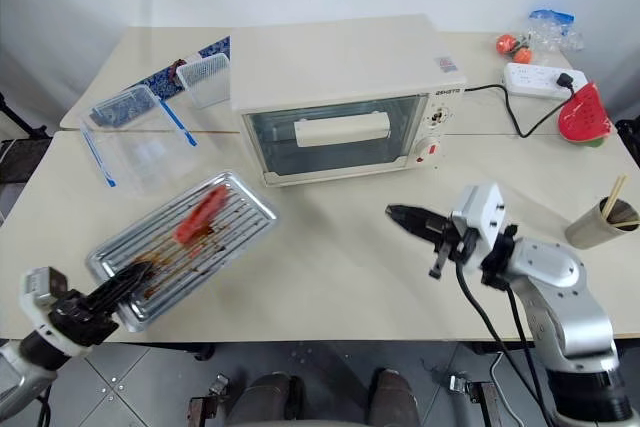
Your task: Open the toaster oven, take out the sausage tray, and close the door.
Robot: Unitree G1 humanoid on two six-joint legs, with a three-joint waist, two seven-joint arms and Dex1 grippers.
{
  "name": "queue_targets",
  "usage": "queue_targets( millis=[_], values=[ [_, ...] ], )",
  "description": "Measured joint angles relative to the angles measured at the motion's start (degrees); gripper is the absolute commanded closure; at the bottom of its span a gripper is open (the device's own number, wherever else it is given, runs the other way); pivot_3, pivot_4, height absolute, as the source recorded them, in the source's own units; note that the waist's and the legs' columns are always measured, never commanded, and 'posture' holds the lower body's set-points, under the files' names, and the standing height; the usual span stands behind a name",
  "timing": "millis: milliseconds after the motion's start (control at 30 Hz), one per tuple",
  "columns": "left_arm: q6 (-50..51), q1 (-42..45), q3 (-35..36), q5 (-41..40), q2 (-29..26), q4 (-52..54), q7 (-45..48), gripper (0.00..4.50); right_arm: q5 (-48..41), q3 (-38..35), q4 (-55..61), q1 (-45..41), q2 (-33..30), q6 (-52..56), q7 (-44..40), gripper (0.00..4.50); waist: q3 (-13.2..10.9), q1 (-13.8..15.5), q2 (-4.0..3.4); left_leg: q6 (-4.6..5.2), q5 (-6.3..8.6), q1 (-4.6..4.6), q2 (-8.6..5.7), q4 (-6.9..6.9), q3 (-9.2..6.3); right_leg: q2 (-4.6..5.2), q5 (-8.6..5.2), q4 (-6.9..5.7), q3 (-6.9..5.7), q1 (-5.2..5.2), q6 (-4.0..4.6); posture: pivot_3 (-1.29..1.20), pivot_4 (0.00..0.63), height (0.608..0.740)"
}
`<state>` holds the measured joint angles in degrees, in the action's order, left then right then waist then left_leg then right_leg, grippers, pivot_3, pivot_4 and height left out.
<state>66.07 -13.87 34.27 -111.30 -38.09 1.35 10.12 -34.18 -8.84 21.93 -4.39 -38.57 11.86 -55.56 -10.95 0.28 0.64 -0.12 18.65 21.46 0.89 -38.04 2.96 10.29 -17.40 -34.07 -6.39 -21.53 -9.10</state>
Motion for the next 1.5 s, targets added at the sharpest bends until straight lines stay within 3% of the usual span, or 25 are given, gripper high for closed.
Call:
queue_targets(
  millis=[100,267,333,467,667,967,1267,1500],
  values=[
    [1.90,5.79,-6.40,0.58,-2.70,-1.28,0.07,4.50,-0.79,-1.75,3.44,6.44,-1.29,0.11,-1.22,2.22,0.01,0.62,0.01,-0.01,-0.01,0.00,-0.02,-0.02,0.08,-0.01,0.00,0.02,0.01,0.04,-0.01,0.00,0.150,0.740],
    [3.62,17.01,-15.39,3.82,-2.65,-6.13,0.04,4.50,-0.93,-3.46,6.57,10.78,-1.37,0.20,-1.13,0.50,0.01,3.45,0.01,0.04,-0.05,0.06,-0.14,-0.24,0.18,0.03,0.06,-0.01,0.02,0.13,-0.08,0.00,0.150,0.740],
    [4.92,20.42,-18.46,5.96,-2.35,-7.07,0.85,4.50,-0.70,-4.23,7.56,12.56,-1.37,-0.61,-1.13,0.03,0.01,4.17,0.01,0.05,-0.05,0.07,-0.16,-0.24,0.22,0.04,0.12,0.01,0.07,0.13,-0.10,0.00,0.150,0.740],
    [6.34,26.17,-21.92,8.49,0.44,-9.87,2.66,4.50,0.50,-6.63,9.10,17.53,-1.36,-1.68,-0.84,0.03,0.03,3.88,0.05,0.02,-0.03,0.09,-0.08,-0.12,0.36,-0.05,0.14,0.08,0.08,0.03,-0.14,0.00,0.150,0.740],
    [7.16,23.72,-20.67,8.27,0.46,-11.06,4.15,4.50,1.10,-8.39,10.96,19.74,-1.31,-1.94,1.07,0.03,0.03,1.20,0.04,-0.01,-0.01,-0.11,0.04,0.04,0.52,-0.10,0.14,0.03,0.08,0.01,-0.15,0.00,0.150,0.740],
    [10.91,23.72,-21.57,11.34,-1.07,-11.18,8.84,4.50,1.07,-9.54,12.06,22.19,-1.32,-1.96,1.46,0.03,0.03,1.24,0.04,-0.01,-0.01,-0.17,0.03,0.02,0.65,-0.10,0.14,0.08,0.24,0.03,-0.15,0.00,0.150,0.740],
    [17.25,38.18,-31.47,28.55,-0.15,-13.57,18.87,4.50,1.00,-11.40,14.56,28.41,-1.36,-1.92,1.10,0.03,0.03,2.89,0.04,0.01,-0.01,-0.11,-0.02,-0.06,0.67,-0.10,0.14,0.10,0.24,0.03,-0.15,0.00,0.150,0.740],
    [19.48,47.65,-39.67,40.32,2.87,-16.18,29.01,4.50,0.67,-14.02,15.82,32.76,-1.36,-1.71,0.92,0.03,0.05,2.08,0.08,0.01,-0.01,-0.13,0.03,0.00,0.76,-0.16,0.15,0.13,0.25,-0.01,-0.16,0.00,0.150,0.740]
  ],
)
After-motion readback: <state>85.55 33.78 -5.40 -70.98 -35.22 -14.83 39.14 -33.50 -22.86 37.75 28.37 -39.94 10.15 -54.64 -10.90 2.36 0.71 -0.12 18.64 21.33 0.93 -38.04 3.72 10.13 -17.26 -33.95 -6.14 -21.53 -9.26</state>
